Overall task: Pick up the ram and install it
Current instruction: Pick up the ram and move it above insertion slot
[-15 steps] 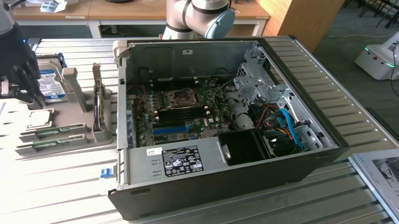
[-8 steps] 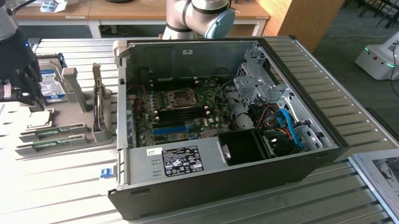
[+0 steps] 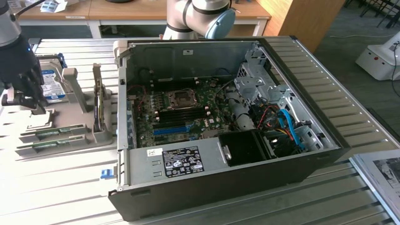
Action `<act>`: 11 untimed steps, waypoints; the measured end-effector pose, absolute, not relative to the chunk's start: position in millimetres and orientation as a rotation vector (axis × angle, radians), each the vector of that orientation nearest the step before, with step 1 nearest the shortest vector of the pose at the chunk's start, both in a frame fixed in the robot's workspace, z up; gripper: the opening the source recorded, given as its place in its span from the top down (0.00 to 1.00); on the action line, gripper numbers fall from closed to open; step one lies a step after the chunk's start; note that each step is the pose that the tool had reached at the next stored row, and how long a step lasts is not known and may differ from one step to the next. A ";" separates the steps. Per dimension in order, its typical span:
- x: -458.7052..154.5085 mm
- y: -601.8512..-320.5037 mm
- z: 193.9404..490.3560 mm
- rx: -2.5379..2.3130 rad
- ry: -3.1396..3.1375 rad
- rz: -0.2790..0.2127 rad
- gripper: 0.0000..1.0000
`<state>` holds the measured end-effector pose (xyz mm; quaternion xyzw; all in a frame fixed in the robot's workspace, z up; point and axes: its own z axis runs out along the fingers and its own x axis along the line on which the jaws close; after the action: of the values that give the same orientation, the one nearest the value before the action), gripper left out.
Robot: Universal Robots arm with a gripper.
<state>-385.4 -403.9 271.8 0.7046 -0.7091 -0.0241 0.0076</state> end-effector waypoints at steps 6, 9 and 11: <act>-385.4 -403.9 265.6 2.203 -2.217 -0.075 0.71; -385.4 -403.9 262.4 2.203 -2.217 -0.075 0.71; -385.4 -403.9 260.4 2.203 -2.217 -0.075 0.71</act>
<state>-385.4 -403.9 260.4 0.7046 -0.7092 -0.0241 0.0077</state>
